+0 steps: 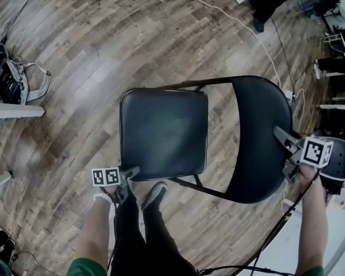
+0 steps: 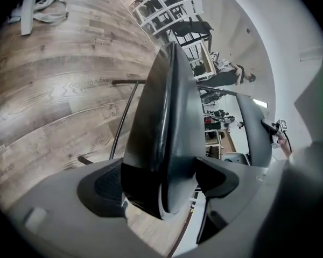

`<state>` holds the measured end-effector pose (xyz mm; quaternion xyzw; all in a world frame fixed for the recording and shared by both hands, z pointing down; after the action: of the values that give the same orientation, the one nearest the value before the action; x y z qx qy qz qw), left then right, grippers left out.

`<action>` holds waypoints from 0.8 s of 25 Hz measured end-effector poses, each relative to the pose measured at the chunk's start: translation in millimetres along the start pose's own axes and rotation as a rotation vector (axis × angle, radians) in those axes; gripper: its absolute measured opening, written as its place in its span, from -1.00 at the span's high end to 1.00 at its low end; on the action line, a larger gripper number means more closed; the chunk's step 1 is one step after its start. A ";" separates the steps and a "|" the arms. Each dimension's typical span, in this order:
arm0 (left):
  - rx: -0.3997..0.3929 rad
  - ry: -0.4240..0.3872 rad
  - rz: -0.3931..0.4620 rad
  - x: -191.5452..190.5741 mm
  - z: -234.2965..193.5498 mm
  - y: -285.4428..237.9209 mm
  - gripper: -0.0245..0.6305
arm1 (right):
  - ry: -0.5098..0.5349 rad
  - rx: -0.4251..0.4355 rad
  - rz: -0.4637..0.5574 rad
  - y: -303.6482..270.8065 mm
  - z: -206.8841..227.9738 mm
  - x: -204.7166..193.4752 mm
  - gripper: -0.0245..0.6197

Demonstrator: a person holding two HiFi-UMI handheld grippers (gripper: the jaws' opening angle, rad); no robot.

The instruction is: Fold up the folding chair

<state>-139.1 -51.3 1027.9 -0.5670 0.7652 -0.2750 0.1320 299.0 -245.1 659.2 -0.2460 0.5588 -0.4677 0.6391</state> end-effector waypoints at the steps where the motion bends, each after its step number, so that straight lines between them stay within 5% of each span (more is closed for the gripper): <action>1: 0.000 0.003 0.000 0.8 1.8 0.0 -0.35 | 0.018 -0.014 -0.008 1.8 1.4 2.0 0.48; 20: -0.072 0.051 0.037 -23.8 64.6 15.8 -0.33 | 0.150 -0.052 -0.063 35.7 -17.6 30.2 0.50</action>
<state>-110.8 -43.2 963.7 -0.5499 0.7880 -0.2592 0.0973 292.0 -252.1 610.3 -0.2440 0.6092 -0.4899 0.5738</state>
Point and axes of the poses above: the fingertips, and each gripper's own axes: y backward along the fingers, z to its right, x out of its top, the point moved 2 cm from there along y, backward along the fingers, and after that the axes turned 8 degrees about y, right-handed, at the moved point
